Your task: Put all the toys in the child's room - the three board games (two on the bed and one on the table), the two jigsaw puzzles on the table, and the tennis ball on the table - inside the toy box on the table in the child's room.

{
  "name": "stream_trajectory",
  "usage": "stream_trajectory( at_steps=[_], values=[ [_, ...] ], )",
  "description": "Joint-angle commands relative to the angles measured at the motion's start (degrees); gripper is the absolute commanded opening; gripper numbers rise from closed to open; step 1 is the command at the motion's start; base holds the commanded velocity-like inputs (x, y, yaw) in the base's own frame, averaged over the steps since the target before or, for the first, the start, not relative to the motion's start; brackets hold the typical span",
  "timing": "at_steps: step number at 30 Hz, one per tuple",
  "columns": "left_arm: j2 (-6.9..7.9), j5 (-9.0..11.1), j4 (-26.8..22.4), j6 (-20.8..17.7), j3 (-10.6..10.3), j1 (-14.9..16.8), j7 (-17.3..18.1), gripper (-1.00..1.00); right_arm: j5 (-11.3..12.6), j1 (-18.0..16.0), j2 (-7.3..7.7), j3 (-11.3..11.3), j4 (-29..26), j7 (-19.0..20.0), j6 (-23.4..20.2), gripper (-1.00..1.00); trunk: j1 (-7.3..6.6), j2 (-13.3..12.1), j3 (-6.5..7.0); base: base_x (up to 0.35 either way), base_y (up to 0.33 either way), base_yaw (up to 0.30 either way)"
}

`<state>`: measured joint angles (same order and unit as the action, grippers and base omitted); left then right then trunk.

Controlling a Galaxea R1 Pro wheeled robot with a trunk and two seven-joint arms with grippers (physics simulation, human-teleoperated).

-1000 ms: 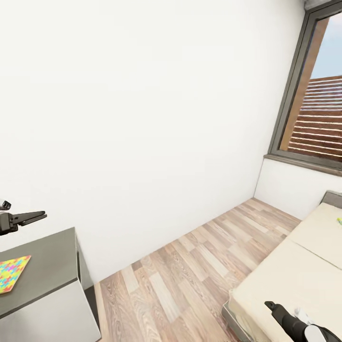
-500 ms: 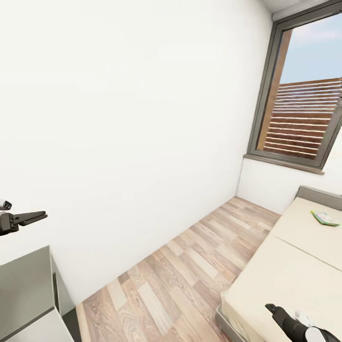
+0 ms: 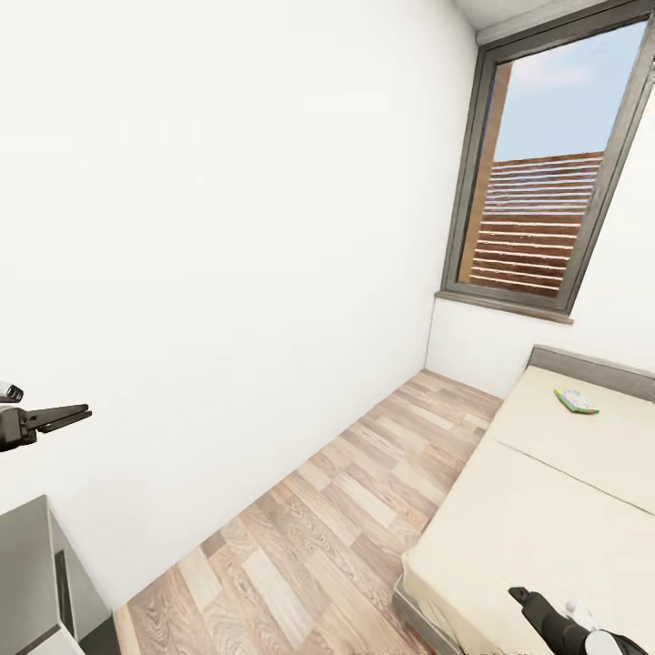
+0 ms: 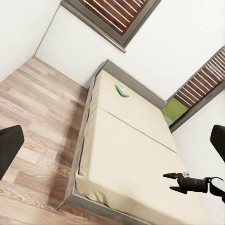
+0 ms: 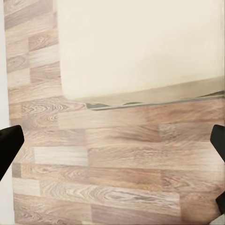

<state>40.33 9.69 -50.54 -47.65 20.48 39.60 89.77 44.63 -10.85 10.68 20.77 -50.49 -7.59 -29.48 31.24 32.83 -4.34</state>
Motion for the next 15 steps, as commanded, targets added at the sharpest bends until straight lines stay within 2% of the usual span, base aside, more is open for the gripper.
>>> stream_trajectory(
  at_steps=[1,7,15],
  values=[
    [0.02,0.0,0.0,-0.6,0.0,0.0,0.2,1.00,0.6,0.0,0.00,0.0,-0.1,-0.5,-0.2,1.00,0.03,0.1,-0.15,0.004,0.002,-0.115],
    [0.02,0.0,0.0,-0.6,0.0,0.0,0.2,1.00,0.6,0.0,0.03,0.1,0.6,-0.5,-0.2,1.00,0.03,0.1,-0.35,0.002,0.001,-0.092],
    [0.08,0.0,0.0,-0.6,0.0,0.0,0.2,1.00,0.6,0.0,0.11,0.2,1.9,-0.5,-0.2,1.00,0.03,0.1,-0.44,0.000,0.000,-0.029]
  ],
)
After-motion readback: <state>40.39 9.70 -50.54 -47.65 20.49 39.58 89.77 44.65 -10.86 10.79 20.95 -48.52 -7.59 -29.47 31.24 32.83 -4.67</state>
